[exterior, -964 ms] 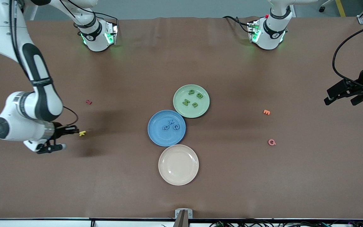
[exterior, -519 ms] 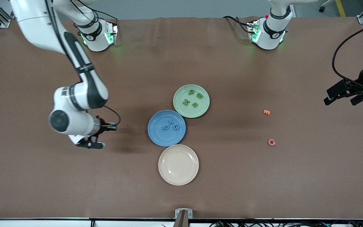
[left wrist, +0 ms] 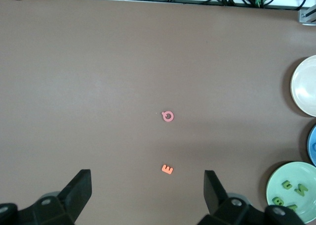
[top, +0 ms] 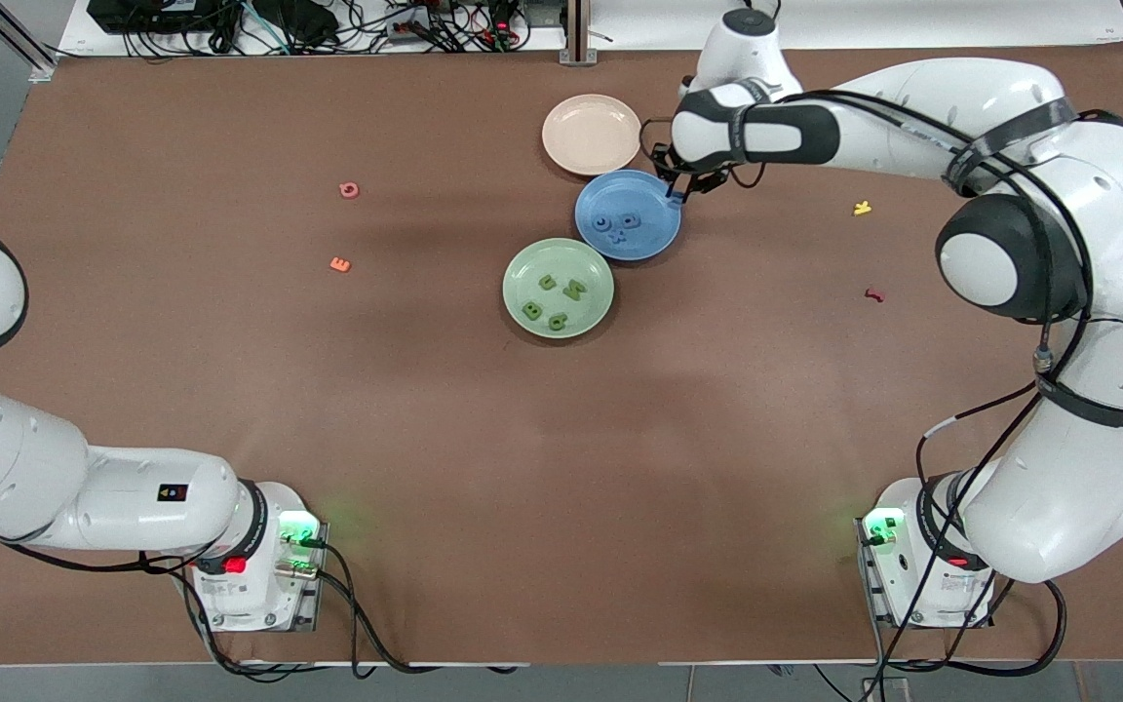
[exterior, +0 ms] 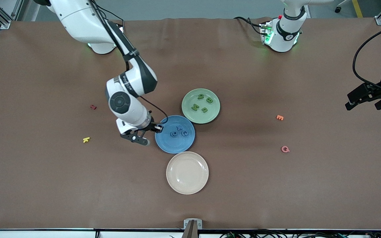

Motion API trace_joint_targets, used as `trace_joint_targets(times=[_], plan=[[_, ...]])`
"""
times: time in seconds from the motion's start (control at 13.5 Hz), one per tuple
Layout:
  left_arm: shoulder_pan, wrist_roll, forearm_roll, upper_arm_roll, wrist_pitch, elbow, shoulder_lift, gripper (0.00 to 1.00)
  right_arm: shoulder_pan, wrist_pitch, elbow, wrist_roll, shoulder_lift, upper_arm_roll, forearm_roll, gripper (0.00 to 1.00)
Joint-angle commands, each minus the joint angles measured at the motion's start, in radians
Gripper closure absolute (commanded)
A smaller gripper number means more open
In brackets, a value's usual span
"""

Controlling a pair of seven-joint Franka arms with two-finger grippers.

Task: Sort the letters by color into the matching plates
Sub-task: 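Lower the blue E onto the blue plate and open the right gripper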

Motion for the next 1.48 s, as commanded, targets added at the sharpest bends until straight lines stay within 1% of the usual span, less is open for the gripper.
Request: trace_joint_targets(times=[0.0, 0.3, 0.67, 0.74, 0.82, 0.89, 1.41], plan=[[0.003, 0.002, 0.021, -0.008, -0.034, 0.014, -0.012, 0.00, 0.044, 0.041, 0.014, 0.073, 0.044, -0.017, 0.002, 1.00], [0.002, 0.002, 0.020, -0.008, -0.034, 0.014, -0.010, 0.00, 0.068, 0.072, 0.016, 0.098, 0.070, -0.025, -0.010, 1.00], [0.003, 0.000, 0.020, -0.017, -0.034, 0.014, -0.010, 0.00, 0.073, 0.072, 0.016, 0.101, 0.073, -0.025, -0.013, 0.99], [0.003, 0.000, 0.020, -0.015, -0.034, 0.014, -0.010, 0.00, 0.073, 0.072, 0.016, 0.101, 0.073, -0.025, -0.013, 0.97], [0.003, 0.000, 0.020, -0.017, -0.034, 0.014, -0.010, 0.00, 0.072, 0.072, 0.019, 0.104, 0.073, -0.025, -0.013, 0.69], [0.003, 0.000, 0.020, -0.017, -0.034, 0.014, -0.010, 0.00, 0.072, 0.070, 0.027, 0.107, 0.075, -0.025, -0.015, 0.01], [0.003, 0.000, 0.020, -0.017, -0.034, 0.014, -0.010, 0.00, 0.072, 0.069, 0.028, 0.107, 0.077, -0.025, -0.016, 0.00]])
